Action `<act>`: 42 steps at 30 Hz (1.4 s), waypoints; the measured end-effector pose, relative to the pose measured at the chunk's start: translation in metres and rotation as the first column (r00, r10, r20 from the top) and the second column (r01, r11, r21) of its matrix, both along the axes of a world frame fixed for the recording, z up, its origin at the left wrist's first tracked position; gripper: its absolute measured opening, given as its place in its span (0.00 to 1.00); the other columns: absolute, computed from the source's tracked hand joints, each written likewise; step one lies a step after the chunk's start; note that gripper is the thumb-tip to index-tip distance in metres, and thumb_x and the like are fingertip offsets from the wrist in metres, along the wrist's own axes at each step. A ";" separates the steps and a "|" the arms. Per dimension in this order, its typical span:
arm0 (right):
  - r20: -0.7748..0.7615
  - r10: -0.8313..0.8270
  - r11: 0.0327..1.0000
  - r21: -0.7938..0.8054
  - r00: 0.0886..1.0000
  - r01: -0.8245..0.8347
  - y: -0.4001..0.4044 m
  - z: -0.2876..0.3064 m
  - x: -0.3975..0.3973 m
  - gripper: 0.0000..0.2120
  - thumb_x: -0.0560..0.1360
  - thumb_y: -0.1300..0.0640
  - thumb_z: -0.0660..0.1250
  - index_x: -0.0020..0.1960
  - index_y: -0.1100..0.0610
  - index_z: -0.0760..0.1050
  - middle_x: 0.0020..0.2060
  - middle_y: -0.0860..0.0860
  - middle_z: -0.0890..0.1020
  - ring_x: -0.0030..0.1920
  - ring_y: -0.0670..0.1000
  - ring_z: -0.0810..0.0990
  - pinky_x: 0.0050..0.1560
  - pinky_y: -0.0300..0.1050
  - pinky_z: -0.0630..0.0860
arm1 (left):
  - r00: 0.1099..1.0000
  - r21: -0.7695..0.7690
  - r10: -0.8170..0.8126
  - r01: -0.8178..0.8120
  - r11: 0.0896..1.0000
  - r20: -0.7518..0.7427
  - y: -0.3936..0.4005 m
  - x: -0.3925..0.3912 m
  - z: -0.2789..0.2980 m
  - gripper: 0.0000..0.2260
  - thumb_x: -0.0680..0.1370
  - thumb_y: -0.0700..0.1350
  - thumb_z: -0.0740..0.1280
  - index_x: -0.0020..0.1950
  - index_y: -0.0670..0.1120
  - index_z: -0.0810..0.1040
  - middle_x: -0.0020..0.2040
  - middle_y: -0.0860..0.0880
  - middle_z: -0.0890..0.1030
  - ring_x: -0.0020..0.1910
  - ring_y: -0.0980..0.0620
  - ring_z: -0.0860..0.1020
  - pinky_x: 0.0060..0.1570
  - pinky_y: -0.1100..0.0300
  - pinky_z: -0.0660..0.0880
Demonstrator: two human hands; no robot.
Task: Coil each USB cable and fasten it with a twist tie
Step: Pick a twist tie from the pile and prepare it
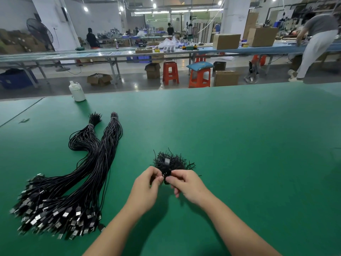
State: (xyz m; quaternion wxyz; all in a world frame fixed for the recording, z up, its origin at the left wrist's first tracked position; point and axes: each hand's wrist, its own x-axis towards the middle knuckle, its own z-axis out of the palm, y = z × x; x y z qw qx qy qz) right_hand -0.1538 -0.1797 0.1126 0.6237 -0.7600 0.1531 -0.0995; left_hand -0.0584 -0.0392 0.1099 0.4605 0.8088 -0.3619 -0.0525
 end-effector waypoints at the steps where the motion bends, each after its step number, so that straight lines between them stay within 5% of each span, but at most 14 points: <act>1: -0.030 -0.007 0.998 -0.055 1.000 0.005 0.000 0.000 -0.001 0.17 0.81 0.58 0.64 0.36 0.45 0.79 0.25 0.44 0.75 0.24 0.44 0.73 0.30 0.38 0.72 | 0.999 0.007 -0.009 0.008 1.000 0.031 -0.001 -0.001 -0.001 0.11 0.78 0.38 0.67 0.41 0.53 0.72 0.34 0.58 0.76 0.35 0.58 0.72 0.36 0.68 0.68; 4: -0.093 -0.035 0.991 -0.130 0.995 0.023 0.000 -0.001 -0.003 0.20 0.83 0.49 0.61 0.36 0.59 0.73 0.26 0.52 0.69 0.22 0.47 0.73 0.30 0.42 0.66 | 0.987 0.008 -0.035 0.035 0.999 0.159 -0.005 -0.003 -0.003 0.15 0.78 0.36 0.66 0.40 0.55 0.69 0.36 0.56 0.74 0.37 0.56 0.71 0.38 0.67 0.67; 7: -0.129 -0.067 0.998 -0.018 0.989 0.065 -0.001 -0.003 -0.001 0.24 0.83 0.47 0.60 0.45 0.70 0.73 0.31 0.57 0.70 0.23 0.49 0.75 0.30 0.42 0.68 | 0.895 0.068 -0.115 0.095 0.993 0.431 -0.006 -0.002 -0.006 0.13 0.76 0.34 0.66 0.42 0.52 0.69 0.39 0.54 0.73 0.40 0.53 0.69 0.43 0.59 0.68; 10: -0.120 -0.051 0.984 0.166 0.991 0.071 -0.001 -0.005 -0.001 0.20 0.82 0.50 0.62 0.45 0.66 0.80 0.34 0.55 0.81 0.26 0.49 0.77 0.31 0.41 0.75 | 0.752 0.185 -0.176 0.072 0.980 0.635 -0.005 0.001 -0.014 0.14 0.69 0.31 0.70 0.43 0.48 0.72 0.40 0.53 0.71 0.40 0.50 0.68 0.43 0.57 0.64; 14: -0.115 -0.034 0.965 0.254 0.993 0.063 -0.001 -0.008 -0.003 0.16 0.82 0.51 0.64 0.47 0.63 0.82 0.33 0.54 0.83 0.27 0.49 0.77 0.33 0.44 0.80 | 0.636 0.177 -0.192 0.088 0.980 0.747 -0.004 0.002 -0.018 0.08 0.70 0.36 0.61 0.43 0.47 0.75 0.40 0.52 0.73 0.39 0.49 0.68 0.42 0.59 0.62; 19: -0.118 0.100 0.914 0.404 0.988 -0.044 -0.007 -0.011 -0.010 0.14 0.82 0.52 0.63 0.48 0.61 0.81 0.38 0.58 0.83 0.31 0.53 0.80 0.37 0.47 0.81 | 0.559 0.100 -0.157 0.132 0.986 0.814 -0.003 0.001 -0.025 0.04 0.74 0.38 0.64 0.47 0.45 0.77 0.43 0.49 0.77 0.41 0.48 0.72 0.44 0.58 0.66; 22: -0.127 0.086 0.883 0.469 0.988 -0.017 -0.013 -0.016 -0.014 0.09 0.81 0.58 0.65 0.48 0.62 0.80 0.37 0.58 0.82 0.35 0.55 0.82 0.43 0.51 0.83 | 0.621 0.077 -0.130 0.112 0.991 0.773 -0.005 0.004 -0.038 0.10 0.74 0.41 0.70 0.53 0.46 0.75 0.48 0.49 0.78 0.45 0.48 0.75 0.47 0.58 0.68; 26: -0.300 -0.185 0.945 0.206 0.936 0.253 -0.029 -0.031 -0.021 0.07 0.78 0.56 0.69 0.49 0.61 0.81 0.36 0.54 0.83 0.33 0.51 0.84 0.33 0.44 0.80 | 0.763 0.216 -0.094 -0.061 0.974 0.640 0.002 0.014 -0.065 0.14 0.79 0.48 0.63 0.61 0.42 0.76 0.55 0.47 0.79 0.53 0.49 0.77 0.53 0.56 0.74; 28: -0.378 -0.348 0.936 -0.085 0.858 0.342 -0.048 -0.037 -0.027 0.08 0.78 0.53 0.69 0.46 0.56 0.82 0.30 0.49 0.83 0.28 0.47 0.82 0.31 0.41 0.77 | 0.820 0.346 -0.080 -0.148 0.927 0.566 0.016 0.025 -0.078 0.16 0.77 0.46 0.68 0.62 0.41 0.77 0.56 0.45 0.79 0.53 0.47 0.79 0.51 0.53 0.77; 30: -0.398 -0.495 0.841 -0.441 0.772 0.313 -0.073 -0.043 -0.033 0.11 0.77 0.48 0.67 0.43 0.53 0.82 0.31 0.47 0.84 0.32 0.47 0.82 0.33 0.38 0.73 | 0.845 0.432 -0.076 -0.191 0.882 0.529 0.031 0.034 -0.090 0.14 0.76 0.45 0.68 0.60 0.41 0.78 0.55 0.46 0.79 0.51 0.46 0.79 0.48 0.52 0.78; 32: -0.381 -0.616 0.719 -0.630 0.689 0.294 -0.097 -0.050 -0.039 0.11 0.77 0.45 0.66 0.44 0.50 0.82 0.37 0.48 0.84 0.40 0.50 0.82 0.36 0.40 0.74 | 0.855 0.455 -0.058 -0.215 0.864 0.515 0.041 0.038 -0.097 0.12 0.76 0.46 0.62 0.56 0.43 0.78 0.53 0.48 0.79 0.50 0.47 0.79 0.47 0.53 0.76; 38: -0.399 -0.695 0.623 -0.749 0.598 0.224 -0.130 -0.062 -0.046 0.18 0.79 0.42 0.64 0.52 0.57 0.77 0.40 0.49 0.79 0.40 0.53 0.80 0.38 0.45 0.78 | 0.861 0.417 -0.015 -0.231 0.879 0.509 0.045 0.034 -0.099 0.15 0.77 0.48 0.53 0.52 0.47 0.78 0.51 0.52 0.78 0.52 0.50 0.77 0.51 0.55 0.74; 42: -0.174 -0.729 0.445 -0.856 0.662 0.265 -0.108 -0.058 -0.042 0.17 0.80 0.40 0.61 0.58 0.53 0.74 0.47 0.48 0.75 0.37 0.51 0.77 0.31 0.43 0.68 | 0.869 0.420 0.003 -0.243 0.874 0.495 0.045 0.034 -0.100 0.12 0.76 0.45 0.57 0.51 0.47 0.79 0.51 0.51 0.79 0.52 0.51 0.77 0.51 0.55 0.75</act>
